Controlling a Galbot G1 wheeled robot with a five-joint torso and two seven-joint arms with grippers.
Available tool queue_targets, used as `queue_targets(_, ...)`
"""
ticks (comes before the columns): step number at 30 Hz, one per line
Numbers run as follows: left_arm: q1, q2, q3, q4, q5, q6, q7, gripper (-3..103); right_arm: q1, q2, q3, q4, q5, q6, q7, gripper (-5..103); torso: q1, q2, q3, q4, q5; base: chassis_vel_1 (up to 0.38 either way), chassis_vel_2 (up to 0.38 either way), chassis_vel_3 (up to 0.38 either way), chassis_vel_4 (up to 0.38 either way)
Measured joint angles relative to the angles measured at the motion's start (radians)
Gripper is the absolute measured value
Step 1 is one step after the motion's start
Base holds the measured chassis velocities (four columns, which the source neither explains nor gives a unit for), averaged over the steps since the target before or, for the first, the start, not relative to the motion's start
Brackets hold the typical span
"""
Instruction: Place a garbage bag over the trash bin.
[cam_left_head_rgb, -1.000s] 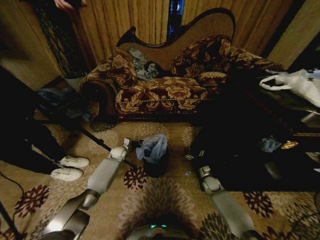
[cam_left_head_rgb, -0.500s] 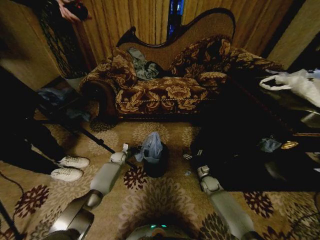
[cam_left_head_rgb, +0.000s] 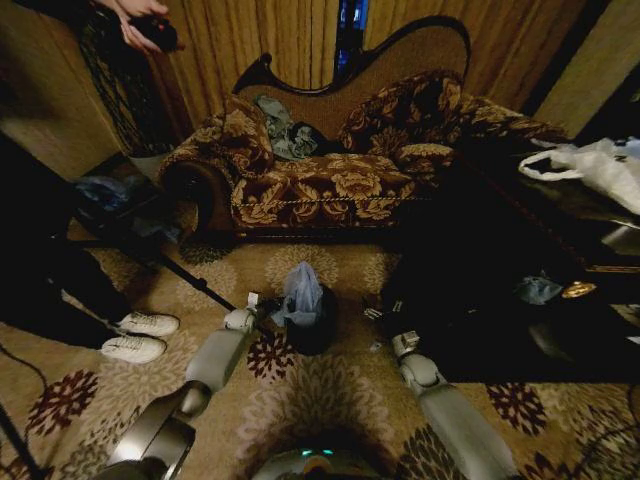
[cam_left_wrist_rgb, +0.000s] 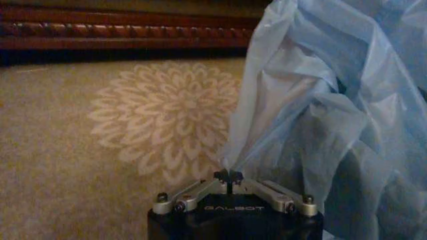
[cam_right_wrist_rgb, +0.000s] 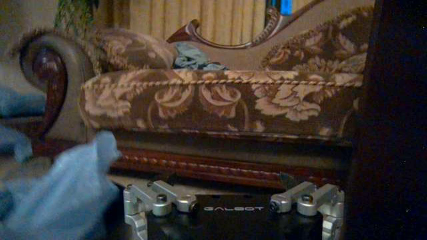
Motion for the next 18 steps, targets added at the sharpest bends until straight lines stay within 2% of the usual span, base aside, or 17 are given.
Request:
queue_targets(1,0.0,0.0,0.0,0.0,0.0,0.0,0.0,0,0.0,0.0,0.0,0.0,0.0,0.0,0.0,100,0.0,0.0,0.0,0.0,0.0,0.0,0.0,0.0,0.0)
queue_targets(3,0.009,0.003,-0.002,-0.015,0.0,0.001,-0.001,0,-0.008,-0.002,-0.034,0.1,0.078,-0.065,0.068,100,0.0,0.0,0.0,0.0,0.0,0.0,0.0,0.0,0.0)
queue_targets(5,0.011,0.004,-0.002,-0.018,0.0,0.001,-0.001,0,-0.009,-0.002,-0.042,0.115,0.09,-0.075,0.081,100,0.0,0.0,0.0,0.0,-0.0001,0.0,0.0,0.0,0.0)
queue_targets(6,0.017,0.007,-0.002,-0.028,0.0,0.002,-0.001,0,-0.01,0.004,-0.089,0.189,0.15,-0.124,0.158,100,0.0,0.0,0.0,0.0001,-0.0001,0.0,0.0,0.0,0.0)
queue_targets(8,0.022,0.009,-0.002,-0.04,0.0,0.004,-0.002,0,-0.004,0.017,-0.154,0.251,0.202,-0.174,0.263,100,0.0,0.0,0.0,0.0001,-0.0002,0.0,0.0,0.0,0.0)
queue_targets(9,0.022,0.009,-0.002,-0.04,0.0,0.004,-0.002,0,-0.004,0.017,-0.154,0.251,0.202,-0.174,0.263,100,0.0,0.0,0.0,0.0001,-0.0002,0.0,0.0,0.0,0.0)
queue_targets(12,0.023,0.006,-0.002,-0.042,-0.001,0.004,-0.002,0,0.024,0.048,-0.269,0.316,0.294,-0.244,0.439,100,0.0,0.0,0.0,0.0001,-0.0001,0.0,0.0,0.0,0.0)
queue_targets(13,0.023,0.006,-0.002,-0.042,-0.001,0.004,-0.002,0,0.024,0.048,-0.269,0.316,0.294,-0.244,0.439,100,0.0,0.0,0.0,0.0001,-0.0001,0.0,0.0,0.0,0.0)
queue_targets(15,0.024,0.001,-0.002,-0.042,-0.001,0.003,-0.002,0,0.045,0.074,-0.319,0.315,0.332,-0.27,0.498,100,0.0,0.0,0.0,0.0001,-0.0001,0.0,0.0,0.0,0.0)
queue_targets(18,0.026,-0.004,-0.004,-0.042,-0.001,0.001,-0.002,0,0.066,0.099,-0.345,0.287,0.337,-0.276,0.522,100,0.0,0.0,0.0,0.0001,-0.0001,0.0,0.0,0.0,0.0)
